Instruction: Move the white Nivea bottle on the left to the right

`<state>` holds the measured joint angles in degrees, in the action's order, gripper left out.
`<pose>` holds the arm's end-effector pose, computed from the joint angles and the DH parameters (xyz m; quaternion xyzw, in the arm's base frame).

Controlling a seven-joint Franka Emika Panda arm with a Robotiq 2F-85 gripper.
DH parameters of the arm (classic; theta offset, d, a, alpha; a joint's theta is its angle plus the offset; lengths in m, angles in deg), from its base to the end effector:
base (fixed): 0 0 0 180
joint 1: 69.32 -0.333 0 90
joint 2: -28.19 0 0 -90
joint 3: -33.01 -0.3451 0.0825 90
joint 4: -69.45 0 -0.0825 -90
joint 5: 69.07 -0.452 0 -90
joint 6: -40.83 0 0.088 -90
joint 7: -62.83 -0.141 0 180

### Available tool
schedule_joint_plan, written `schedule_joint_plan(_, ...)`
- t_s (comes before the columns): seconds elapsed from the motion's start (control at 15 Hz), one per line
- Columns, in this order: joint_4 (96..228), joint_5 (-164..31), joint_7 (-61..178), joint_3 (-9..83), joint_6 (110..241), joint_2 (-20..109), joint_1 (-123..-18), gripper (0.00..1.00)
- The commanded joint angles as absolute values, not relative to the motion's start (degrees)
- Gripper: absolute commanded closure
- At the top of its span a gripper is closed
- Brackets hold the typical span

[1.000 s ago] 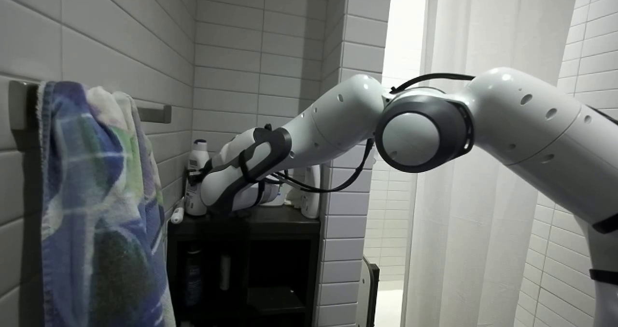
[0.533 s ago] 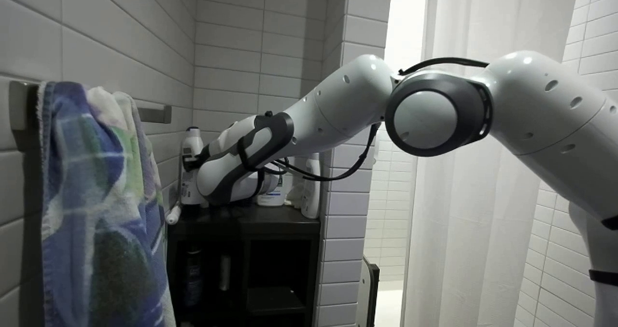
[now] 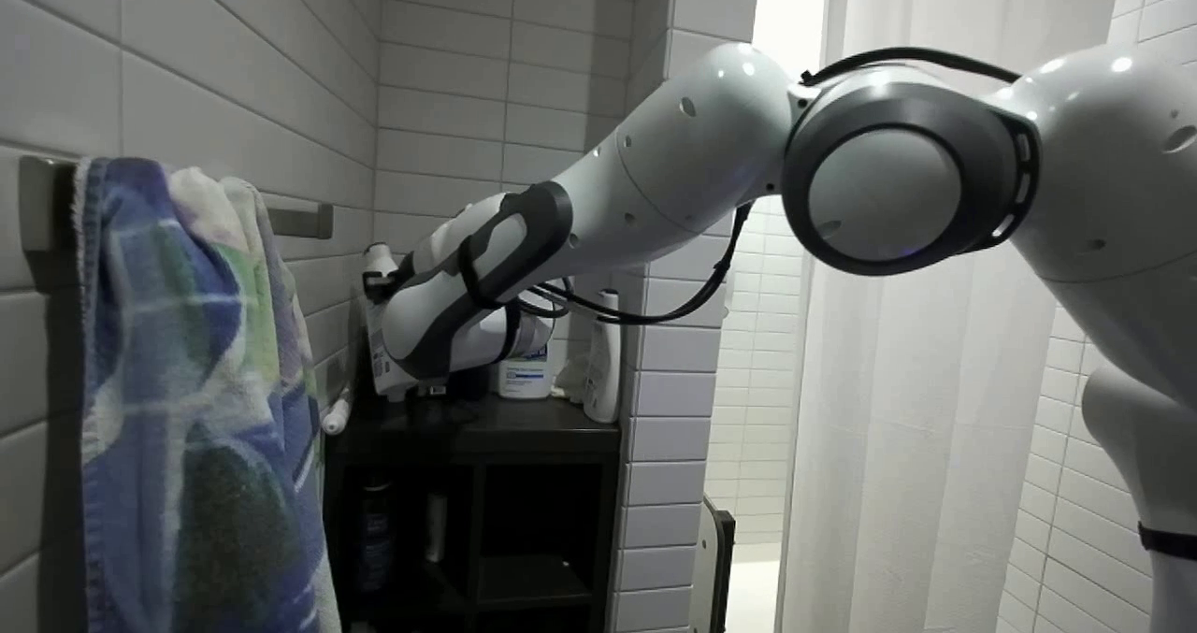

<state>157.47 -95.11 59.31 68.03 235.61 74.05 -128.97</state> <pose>0.7309 0.4336 0.3650 -0.8083 -0.1179 -0.5707 0.0847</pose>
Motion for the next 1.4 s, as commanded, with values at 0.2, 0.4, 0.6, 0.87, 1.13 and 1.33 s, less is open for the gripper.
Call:
schedule_joint_plan(0.2, 167.6, -102.5, 60.1, 79.7, 240.5, 69.8, -139.8, 0.93)
schedule_joint_plan(0.4, 167.8, -105.3, 59.6, 85.8, 238.8, 70.8, -144.6, 0.93)
schedule_joint_plan(0.6, 169.4, -107.0, 59.6, 89.4, 239.3, 70.9, -147.9, 0.93)
schedule_joint_plan(0.87, 171.8, -108.2, 59.5, 91.8, 239.3, 70.8, -150.6, 0.93)
schedule_joint_plan(1.13, 175.2, -108.9, 58.8, 92.6, 239.3, 70.5, -151.4, 0.93)
schedule_joint_plan(1.33, 177.6, -110.1, 58.2, 93.3, 239.3, 70.6, -151.5, 0.93)
